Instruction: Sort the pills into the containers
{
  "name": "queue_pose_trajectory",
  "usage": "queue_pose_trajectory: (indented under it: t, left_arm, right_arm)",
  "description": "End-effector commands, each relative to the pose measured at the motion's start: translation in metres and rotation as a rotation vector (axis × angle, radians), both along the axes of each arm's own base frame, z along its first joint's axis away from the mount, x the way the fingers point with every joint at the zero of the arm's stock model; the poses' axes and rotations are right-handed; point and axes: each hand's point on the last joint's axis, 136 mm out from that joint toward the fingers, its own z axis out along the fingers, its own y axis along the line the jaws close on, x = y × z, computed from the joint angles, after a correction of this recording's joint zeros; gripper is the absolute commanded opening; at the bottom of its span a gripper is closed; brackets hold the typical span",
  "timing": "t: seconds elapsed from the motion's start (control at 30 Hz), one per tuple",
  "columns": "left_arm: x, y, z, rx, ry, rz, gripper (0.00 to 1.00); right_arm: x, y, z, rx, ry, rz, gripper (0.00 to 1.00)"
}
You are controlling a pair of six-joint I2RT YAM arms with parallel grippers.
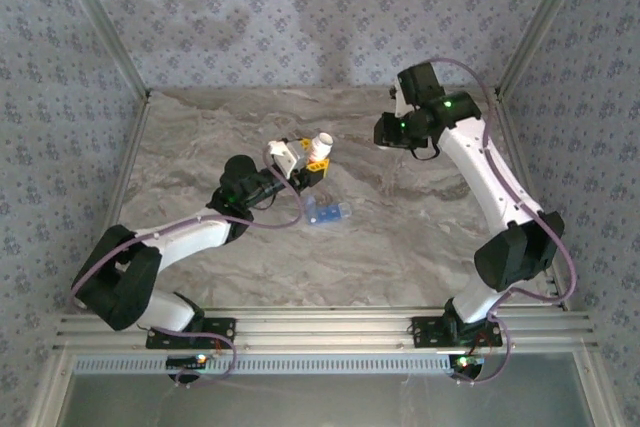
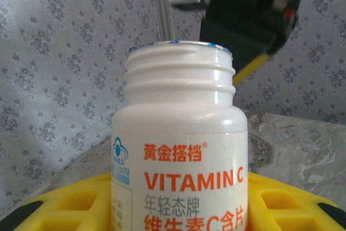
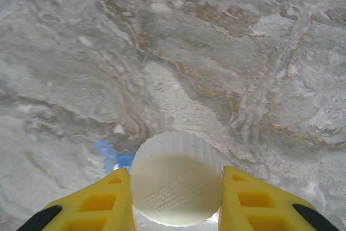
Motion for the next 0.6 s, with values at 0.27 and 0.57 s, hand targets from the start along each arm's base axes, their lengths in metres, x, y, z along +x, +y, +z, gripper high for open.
queue_pose_trajectory:
  t: [0.27, 0.57]
  left_arm:
    - [0.003, -0.021, -0.018, 0.039, -0.073, -0.071, 0.00]
    - [0.011, -0.041, -0.029, 0.038, -0.071, -0.147, 0.00]
  right_arm:
    - [-0.018, 0.029, 0.028, 0.066, 0.053, 0.184, 0.31]
    - [-0.032, 0.051, 0.039, 0.143, 0.088, 0.352, 0.31]
